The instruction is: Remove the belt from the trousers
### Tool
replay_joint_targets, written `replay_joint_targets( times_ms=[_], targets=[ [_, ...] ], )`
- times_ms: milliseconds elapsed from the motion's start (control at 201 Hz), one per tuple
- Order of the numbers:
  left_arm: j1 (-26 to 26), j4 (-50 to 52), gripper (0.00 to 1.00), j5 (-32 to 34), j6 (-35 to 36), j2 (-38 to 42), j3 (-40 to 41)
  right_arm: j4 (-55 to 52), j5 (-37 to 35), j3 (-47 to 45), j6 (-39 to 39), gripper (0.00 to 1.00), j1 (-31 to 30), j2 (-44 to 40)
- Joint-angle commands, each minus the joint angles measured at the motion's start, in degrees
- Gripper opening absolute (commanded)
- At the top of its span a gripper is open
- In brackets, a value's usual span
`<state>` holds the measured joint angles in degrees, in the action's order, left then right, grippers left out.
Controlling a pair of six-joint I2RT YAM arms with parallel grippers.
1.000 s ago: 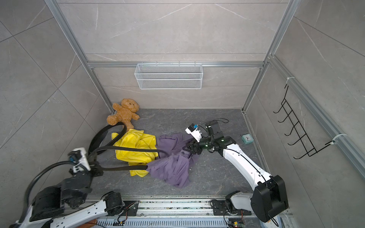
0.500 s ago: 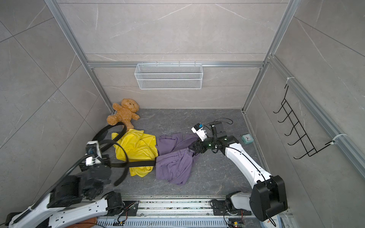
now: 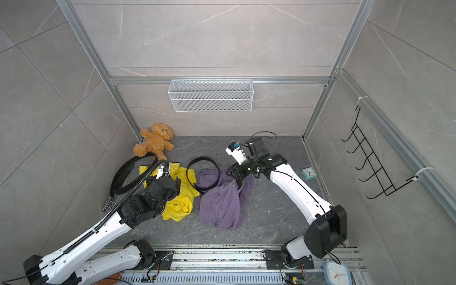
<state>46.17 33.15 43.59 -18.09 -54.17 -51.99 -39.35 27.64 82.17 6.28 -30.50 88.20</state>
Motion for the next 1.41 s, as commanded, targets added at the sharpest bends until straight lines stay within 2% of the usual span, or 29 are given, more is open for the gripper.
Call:
replay_joint_targets(
  times_ms=[0,60,130,219,309,349,424,578,663,793,872,937,1022,1196,1306,1346,1401],
  targets=[
    [-0.29,-5.63,0.83,-9.24,-1.24,-1.78,-2.28,0.99,0.44,6.11,-5.09,0.00,-3.93,6.38],
    [-0.15,-6.54,0.83,-10.28,-1.33,-1.74,-1.96,2.23,2.52,10.03,-7.33,0.01,-5.13,10.14],
    [-0.15,-7.38,0.83,-10.50,-2.15,-0.52,-0.89,1.53,4.72,16.61,-7.75,0.09,-7.35,15.60],
    [-0.19,-7.31,0.83,-10.82,-2.61,0.55,0.05,-3.21,5.07,25.94,-7.45,0.26,-8.61,22.78],
    [-0.16,-7.31,0.83,-12.61,-3.17,-0.02,0.20,-7.04,-0.23,29.35,-5.41,0.46,-8.22,23.92],
    [-0.21,-7.32,0.83,-13.49,-3.48,-0.72,0.13,-6.02,-1.74,27.51,-5.76,0.53,-7.23,21.95],
    [-0.19,-7.97,0.83,-14.54,-4.22,-2.01,0.31,-1.53,-0.44,21.02,-6.94,0.64,-4.49,16.25],
    [-0.13,-12.78,0.84,-18.18,-5.16,-5.17,1.26,2.54,1.51,8.59,-8.68,0.78,0.16,4.22],
    [-0.18,-14.64,0.84,-20.38,-5.68,-8.13,0.37,1.47,-2.29,2.98,-8.85,0.88,1.01,-0.88],
    [-0.15,-19.21,0.84,-26.21,-7.38,-13.46,-0.71,-1.60,-6.63,-6.47,-10.88,0.94,1.70,-6.53],
    [-0.20,-20.72,0.84,-29.55,-6.19,-17.99,-3.25,-0.26,-6.81,-14.00,-12.56,0.94,1.76,-9.53],
    [-0.08,-20.01,0.84,-29.63,-4.01,-20.88,-6.10,1.37,-7.67,-18.10,-15.30,0.94,1.76,-9.69],
    [-0.19,-20.52,0.83,-28.84,-1.95,-22.26,-7.40,3.78,-10.52,-22.26,-20.88,0.93,1.76,-7.08],
    [-0.29,-20.18,0.83,-28.14,-1.07,-23.00,-8.23,18.32,-7.41,-28.85,-28.20,0.91,1.45,0.38],
    [-0.85,-20.25,0.83,-28.51,-0.52,-23.26,-8.13,24.94,-4.83,-28.35,-27.57,0.73,0.44,5.75],
    [-1.00,-19.90,0.83,-28.56,-0.01,-23.35,-8.34,27.47,-5.25,-28.63,-26.72,0.61,-0.39,5.92],
    [-1.57,-19.31,0.84,-29.03,1.32,-23.18,-8.69,29.13,-7.65,-28.91,-23.63,0.36,-2.26,4.23]
  ],
)
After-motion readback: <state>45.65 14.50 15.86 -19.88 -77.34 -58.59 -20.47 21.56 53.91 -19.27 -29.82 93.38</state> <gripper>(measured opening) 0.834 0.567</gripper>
